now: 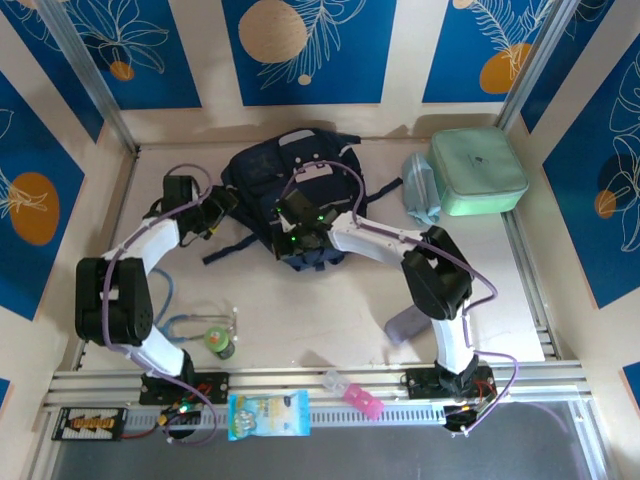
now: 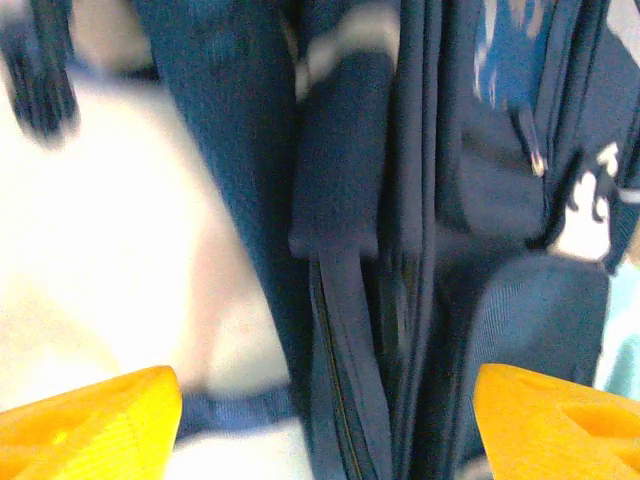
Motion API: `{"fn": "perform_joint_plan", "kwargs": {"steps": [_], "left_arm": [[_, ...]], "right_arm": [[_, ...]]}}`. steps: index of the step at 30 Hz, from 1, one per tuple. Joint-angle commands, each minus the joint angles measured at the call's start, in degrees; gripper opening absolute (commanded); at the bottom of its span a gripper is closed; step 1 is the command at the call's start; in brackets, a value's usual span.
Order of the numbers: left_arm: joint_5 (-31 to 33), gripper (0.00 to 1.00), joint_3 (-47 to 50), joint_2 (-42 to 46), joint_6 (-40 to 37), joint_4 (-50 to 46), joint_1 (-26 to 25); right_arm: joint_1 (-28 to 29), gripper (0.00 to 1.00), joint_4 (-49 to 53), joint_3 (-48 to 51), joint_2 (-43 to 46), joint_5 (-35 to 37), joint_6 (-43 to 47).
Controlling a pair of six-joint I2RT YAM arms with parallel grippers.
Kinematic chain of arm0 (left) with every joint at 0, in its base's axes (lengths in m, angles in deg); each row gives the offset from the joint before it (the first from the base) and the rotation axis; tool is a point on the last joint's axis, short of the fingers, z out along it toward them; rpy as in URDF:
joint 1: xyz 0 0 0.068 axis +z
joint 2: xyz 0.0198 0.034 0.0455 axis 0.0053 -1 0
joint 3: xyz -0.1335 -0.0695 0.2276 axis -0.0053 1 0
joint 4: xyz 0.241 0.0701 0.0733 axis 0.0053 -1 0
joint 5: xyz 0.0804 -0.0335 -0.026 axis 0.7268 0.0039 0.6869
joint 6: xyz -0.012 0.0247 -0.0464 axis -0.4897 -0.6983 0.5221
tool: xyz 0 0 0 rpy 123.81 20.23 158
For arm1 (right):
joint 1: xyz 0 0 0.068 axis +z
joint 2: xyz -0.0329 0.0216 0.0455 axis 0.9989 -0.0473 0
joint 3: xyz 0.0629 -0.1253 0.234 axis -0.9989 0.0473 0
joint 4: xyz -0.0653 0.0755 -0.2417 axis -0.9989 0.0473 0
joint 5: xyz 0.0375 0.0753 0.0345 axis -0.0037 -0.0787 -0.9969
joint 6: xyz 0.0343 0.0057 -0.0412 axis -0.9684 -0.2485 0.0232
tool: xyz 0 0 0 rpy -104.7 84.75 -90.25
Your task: Pack books, pencil case, and school supplies into a backpack
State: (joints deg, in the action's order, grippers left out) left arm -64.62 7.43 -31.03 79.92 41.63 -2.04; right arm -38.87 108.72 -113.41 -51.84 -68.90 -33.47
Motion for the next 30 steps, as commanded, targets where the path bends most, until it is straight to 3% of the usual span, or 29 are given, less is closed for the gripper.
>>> {"fn": "perform_joint_plan", "kwargs": {"steps": [1,7,11,16,20,27,29,30], "left_arm": [[-7.6,0.77,5.8,1.7,7.0,5.7,-1.0],[-11.8,0.71,10.1,0.7,12.7,17.4,-3.3],[-10.1,0.68,10.0,-0.6,11.4,20.3,-3.8],[-10.8,0.55,10.3,-3.8,13.4,23.9,-4.7],[-11.4,0.54,9.9,-6.5,15.0,26.0,-5.3],[-10.9,0.26,7.8,-8.8,14.6,25.2,-5.5],[-10.8,0.09,7.3,-8.9,13.9,24.8,-5.5],[-11.1,0.06,6.9,-9.2,13.6,24.6,-5.5]], "right_arm": [[0.5,0.00,0.1,-4.6,-1.2,-5.6,-1.3],[1.2,0.00,0.6,-5.8,-2.2,-8.0,-2.2],[1.6,0.00,0.2,-6.1,-2.6,-8.8,-2.4],[1.8,0.00,1.4,-7.4,-3.2,-8.4,-2.2],[2.0,0.00,4.0,-8.4,-3.5,-8.0,-1.8],[2.2,0.00,11.9,-10.0,-2.7,-2.1,-1.8],[2.0,0.00,15.3,-10.1,-2.6,0.9,-2.2],[1.8,0.00,16.8,-9.9,-2.5,2.0,-2.2]]}}
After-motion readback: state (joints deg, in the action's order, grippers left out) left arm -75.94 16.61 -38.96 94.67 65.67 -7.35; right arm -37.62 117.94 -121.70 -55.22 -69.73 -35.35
